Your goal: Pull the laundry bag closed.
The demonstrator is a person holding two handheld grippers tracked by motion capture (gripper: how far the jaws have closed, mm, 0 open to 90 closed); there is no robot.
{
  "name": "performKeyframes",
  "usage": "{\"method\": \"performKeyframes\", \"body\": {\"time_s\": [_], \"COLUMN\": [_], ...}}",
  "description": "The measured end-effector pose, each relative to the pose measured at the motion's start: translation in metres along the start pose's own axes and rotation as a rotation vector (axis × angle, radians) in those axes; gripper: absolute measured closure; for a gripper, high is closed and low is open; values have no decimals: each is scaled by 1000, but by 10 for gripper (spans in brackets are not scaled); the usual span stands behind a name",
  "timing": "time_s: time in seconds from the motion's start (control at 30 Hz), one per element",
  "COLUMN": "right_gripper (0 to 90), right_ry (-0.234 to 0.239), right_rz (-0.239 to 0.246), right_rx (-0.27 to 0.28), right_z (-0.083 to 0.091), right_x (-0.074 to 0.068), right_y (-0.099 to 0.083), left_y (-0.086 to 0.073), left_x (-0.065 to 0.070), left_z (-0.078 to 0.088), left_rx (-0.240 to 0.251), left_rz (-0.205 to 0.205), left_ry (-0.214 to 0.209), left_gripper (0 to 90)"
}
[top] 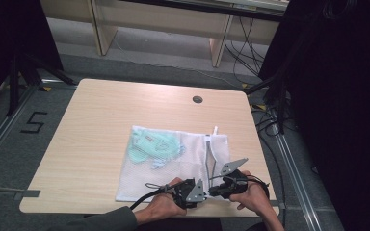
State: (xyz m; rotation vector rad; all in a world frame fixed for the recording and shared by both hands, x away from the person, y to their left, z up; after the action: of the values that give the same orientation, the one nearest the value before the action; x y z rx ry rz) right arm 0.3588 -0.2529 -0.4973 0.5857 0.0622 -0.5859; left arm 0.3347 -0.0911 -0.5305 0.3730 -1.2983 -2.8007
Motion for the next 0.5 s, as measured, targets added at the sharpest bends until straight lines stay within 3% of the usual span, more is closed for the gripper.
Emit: {"method": "performKeyframes", "body": {"time_s": [0.07,0.1,0.13,0.2,0.3,0.4,0.5], "right_gripper": [865,866,865,866,865,866,866], "right_ry": [1,3,5,4,3,3,2], "right_rz": [-6,-6,-7,-10,-10,-2,-4], "right_rx": [3,5,2,6,6,8,7], "right_z": [0,0,0,0,0,0,0], "right_x": [0,0,0,1,1,2,1], "right_y": [0,0,0,0,0,0,0], "left_y": [1,2,2,4,4,4,3], "left_x": [2,1,3,3,2,4,2], "left_z": [-1,0,-1,-1,0,-2,-1], "left_rx": [12,9,27,42,19,30,9], "left_rz": [-7,-35,-17,-18,-41,0,-35], "left_ry": [11,19,23,32,12,1,6], "left_gripper": [818,816,810,813,861,873,877]}}
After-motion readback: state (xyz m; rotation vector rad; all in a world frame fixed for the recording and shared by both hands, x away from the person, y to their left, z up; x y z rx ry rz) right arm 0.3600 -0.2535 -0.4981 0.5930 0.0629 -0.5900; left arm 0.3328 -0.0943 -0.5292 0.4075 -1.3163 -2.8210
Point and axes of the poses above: each handheld gripper's, and its own axes: z roughly backward along the jaws, y roughly out of its top, x roughly to its right, the point moved 3 cm from there along -z, roughly forward along the jaws, and after that the axes turned 2 degrees about -z, right-handed, at the moved point
